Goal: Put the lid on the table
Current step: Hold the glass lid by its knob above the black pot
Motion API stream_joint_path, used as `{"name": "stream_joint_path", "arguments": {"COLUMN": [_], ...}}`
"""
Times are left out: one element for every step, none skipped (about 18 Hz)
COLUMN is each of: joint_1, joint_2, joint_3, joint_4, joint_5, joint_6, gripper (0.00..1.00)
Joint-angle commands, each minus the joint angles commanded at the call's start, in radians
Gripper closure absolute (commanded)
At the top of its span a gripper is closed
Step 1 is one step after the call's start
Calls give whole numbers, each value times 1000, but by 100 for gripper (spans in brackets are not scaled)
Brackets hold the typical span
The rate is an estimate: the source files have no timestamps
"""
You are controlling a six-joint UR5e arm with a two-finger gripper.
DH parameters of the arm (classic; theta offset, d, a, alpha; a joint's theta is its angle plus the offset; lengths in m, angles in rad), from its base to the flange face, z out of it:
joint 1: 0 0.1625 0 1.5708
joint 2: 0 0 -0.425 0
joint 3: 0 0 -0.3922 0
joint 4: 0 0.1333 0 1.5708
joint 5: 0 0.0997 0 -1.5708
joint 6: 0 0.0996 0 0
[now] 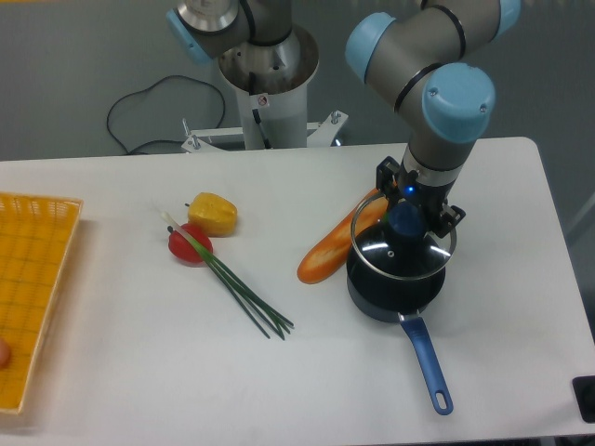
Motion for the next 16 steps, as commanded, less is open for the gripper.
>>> {"name": "stream_joint_path", "arguments": {"joint_1": [0, 0, -2, -2, -2, -2, -2, -2, -3, -3, -3, -3, -6, -8, -9, -11], "joint_2": [0, 0, 0, 0, 0, 0, 0, 0, 0, -2, 0, 0, -2, -3, -3, -3], "joint_3": [-2, -2, 0, 0, 3, 3, 3, 3, 5, 6, 6, 6, 6, 6, 8, 8], "joint_4": [0, 0, 0, 0, 0, -2, -3, -2, -2, -2, -2, -2, -2, -2, -3, -3], "joint_5": [-3, -3, 1, 0, 0, 2, 2, 2, 2, 2, 0, 0, 0, 2, 2, 2], "joint_6": [0, 0, 0, -3, -8, -8, -9, -9, -11, -12, -15, -21, -31, -38, -52, -69], "gripper": [47, 47, 47, 47, 47, 47, 47, 47, 47, 47, 47, 47, 47, 47, 47, 47]}}
